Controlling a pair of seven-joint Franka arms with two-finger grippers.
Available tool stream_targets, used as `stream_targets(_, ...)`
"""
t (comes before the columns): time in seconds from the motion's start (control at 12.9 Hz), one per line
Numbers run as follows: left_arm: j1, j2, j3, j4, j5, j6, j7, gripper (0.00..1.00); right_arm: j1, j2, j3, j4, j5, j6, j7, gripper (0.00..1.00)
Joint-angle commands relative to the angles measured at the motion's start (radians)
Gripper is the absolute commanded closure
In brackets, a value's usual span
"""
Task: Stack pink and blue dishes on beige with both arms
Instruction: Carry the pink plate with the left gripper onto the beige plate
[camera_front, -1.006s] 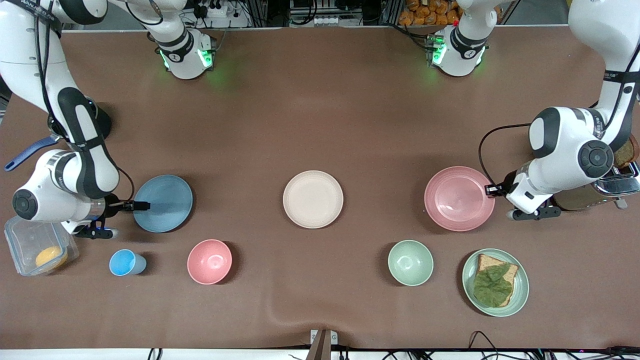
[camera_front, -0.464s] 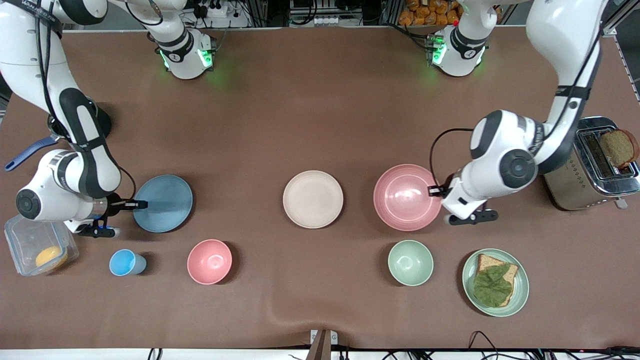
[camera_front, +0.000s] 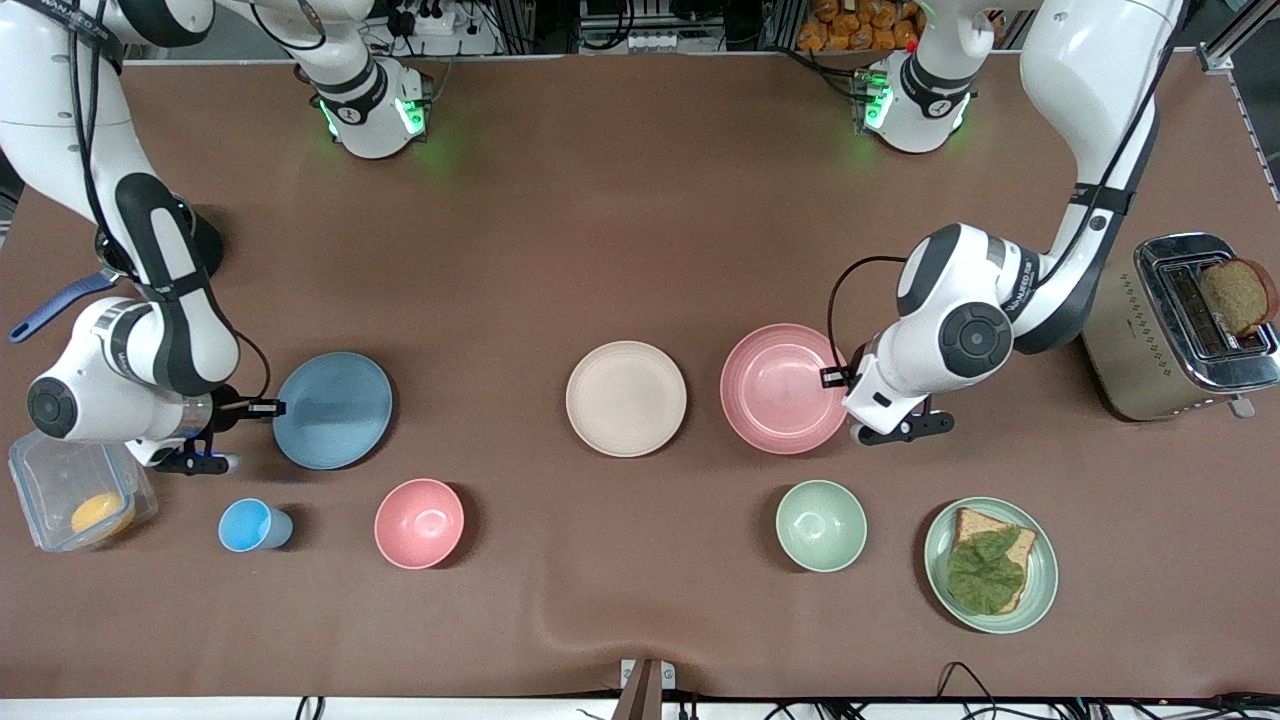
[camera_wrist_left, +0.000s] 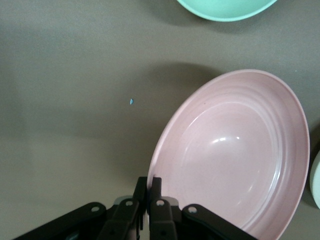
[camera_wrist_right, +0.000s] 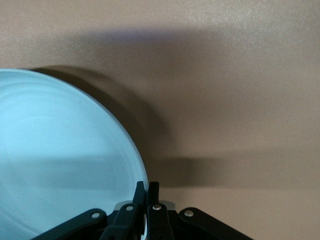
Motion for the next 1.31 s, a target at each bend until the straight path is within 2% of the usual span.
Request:
stream_targets(0.0,-0.022,0.013,-0.003,0.028,-0.039,-0.012,-0.012,1.00,-0.017,-0.037,0.006,-0.006,0.010,-0.032,-0.040,1.00)
stream_targets(0.31,-0.066,0.025,-0.003,0.025,-0.068,0.035,-0.017,1.00,-0.015,-0.098,0.007,-0.004,0.010,-0.086,-0.040,1.00)
stream_targets(0.77,-0.181,0.078,-0.002,0.023,-0.099,0.207,-0.145,1.00,-0.008,-0.207,0.013,0.005,0.016,-0.219,-0.034,1.00)
stream_targets(1.08,-0.226,0.082,-0.002,0.020,-0.099,0.249,-0.187,1.00,0.005,-0.273,0.013,0.017,0.071,-0.339,-0.026,1.00)
stream_targets(1.24,-0.245,0.104,-0.003,0.019,-0.099,0.311,-0.213,1.00,0.015,-0.279,0.015,0.037,0.107,-0.393,-0.026,1.00)
